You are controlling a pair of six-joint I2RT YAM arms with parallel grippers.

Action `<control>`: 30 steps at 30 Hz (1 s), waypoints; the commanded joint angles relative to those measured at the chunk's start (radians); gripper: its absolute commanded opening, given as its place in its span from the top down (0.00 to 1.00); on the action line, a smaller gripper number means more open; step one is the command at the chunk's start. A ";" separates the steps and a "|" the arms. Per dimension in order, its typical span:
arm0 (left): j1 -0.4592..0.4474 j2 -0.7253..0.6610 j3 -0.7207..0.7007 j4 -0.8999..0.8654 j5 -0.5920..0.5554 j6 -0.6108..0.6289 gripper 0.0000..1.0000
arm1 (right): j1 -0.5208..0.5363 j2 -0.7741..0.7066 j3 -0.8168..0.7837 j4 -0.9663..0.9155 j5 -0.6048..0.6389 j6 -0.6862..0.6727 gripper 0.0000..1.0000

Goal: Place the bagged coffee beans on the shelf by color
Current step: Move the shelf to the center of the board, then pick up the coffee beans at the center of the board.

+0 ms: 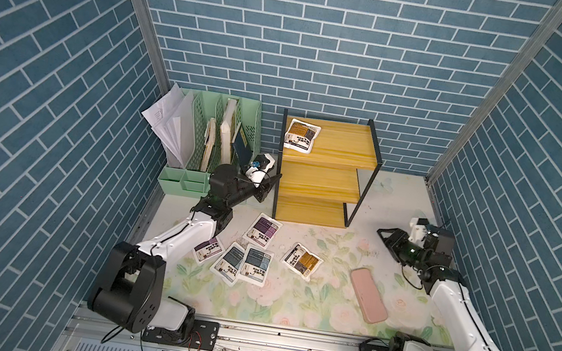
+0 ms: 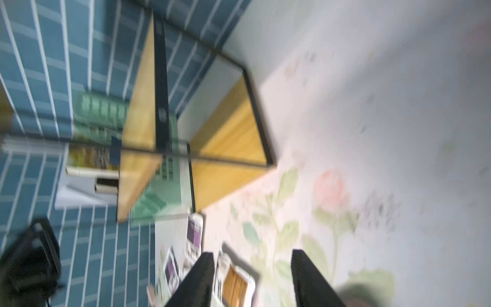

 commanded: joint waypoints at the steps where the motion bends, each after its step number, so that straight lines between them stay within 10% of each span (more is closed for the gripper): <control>1: 0.023 -0.127 -0.053 -0.045 -0.119 -0.116 0.55 | 0.160 -0.061 -0.083 -0.144 -0.020 -0.039 0.50; 5: 0.023 -0.257 -0.085 -0.258 -0.261 -0.357 0.53 | 0.417 -0.027 -0.131 -0.022 0.090 0.103 0.51; 11: -0.027 -0.398 -0.185 -0.562 -0.131 -0.651 0.60 | 0.602 0.195 -0.017 0.094 0.201 0.047 0.57; 15: -0.348 -0.571 -0.387 -0.568 -0.339 -0.899 0.66 | 0.622 0.272 0.069 0.046 0.285 -0.299 0.52; 19: -0.657 -0.594 -0.525 -0.524 -0.521 -1.108 0.68 | 0.615 0.370 0.089 0.112 0.247 -0.323 0.50; 30: -0.746 -0.167 -0.448 -0.320 -0.531 -1.045 0.72 | 0.615 0.597 0.148 0.226 0.157 -0.313 0.56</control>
